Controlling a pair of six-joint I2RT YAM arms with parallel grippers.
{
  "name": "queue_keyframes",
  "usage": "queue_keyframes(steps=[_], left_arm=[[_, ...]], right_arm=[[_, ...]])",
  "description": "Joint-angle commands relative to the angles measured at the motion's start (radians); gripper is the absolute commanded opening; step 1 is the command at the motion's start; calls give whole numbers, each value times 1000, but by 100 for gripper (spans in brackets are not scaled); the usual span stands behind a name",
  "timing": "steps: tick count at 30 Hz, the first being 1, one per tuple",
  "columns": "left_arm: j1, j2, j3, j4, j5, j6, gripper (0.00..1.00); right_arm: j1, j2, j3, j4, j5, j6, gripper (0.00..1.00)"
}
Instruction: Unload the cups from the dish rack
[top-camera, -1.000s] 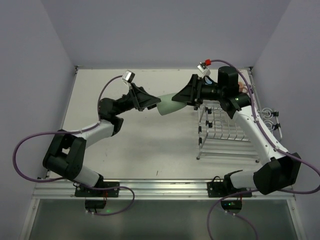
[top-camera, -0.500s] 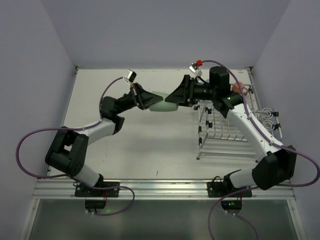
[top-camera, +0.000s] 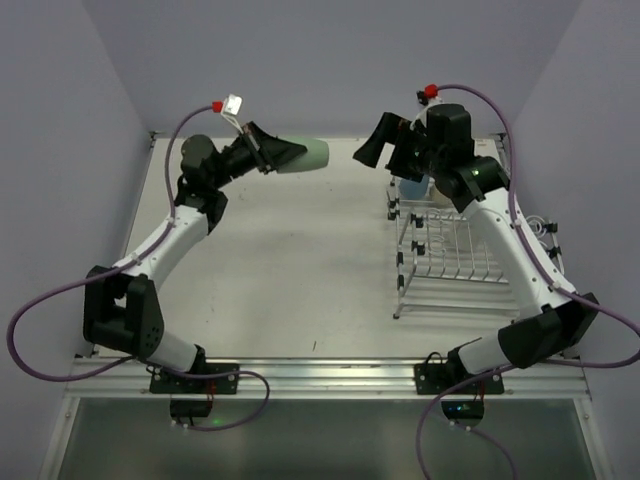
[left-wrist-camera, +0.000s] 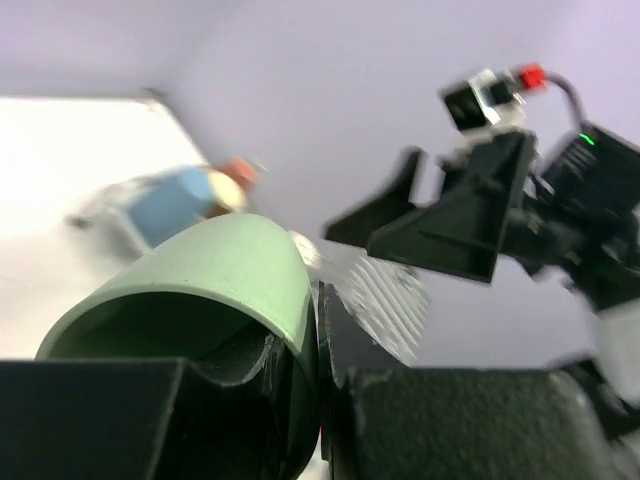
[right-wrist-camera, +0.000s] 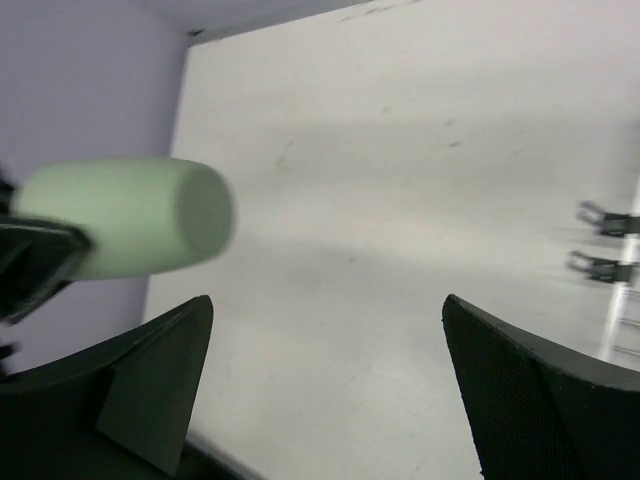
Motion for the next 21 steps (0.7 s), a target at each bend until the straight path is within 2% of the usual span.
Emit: queue_keyframes(steps=[1,4,5,6,7,11,13,17,21], left_arm=[[24,29,229,-553,-209,431,0],[24,100,324,-763,-337,490,0],[26,116,350,-888,-375,499,0],[26,138,369,-943,-412,508,0],[23,138,375,-1015,-487,522,0],[12,112,380,-1236,-675,547,0],[-11,69,357,-1313,-757,544,0],[-31,-5,230,-1321,-810,536,0],[-40,6,164,-1335,-833,561,0]], right_arm=[[-2,94,94,-108,444,-93,99],[-5,187,145,-118,578,-128,99],[-5,213,165,-150,595,-127,99],[-4,238,185,-172,610,-127,99],[-4,281,231,-236,635,-114,99],[-5,301,260,-299,721,-117,99],[-7,297,266,-322,761,-128,99],[-38,307,300,-332,775,-142,99],[-119,399,462,-396,683,-122,99]])
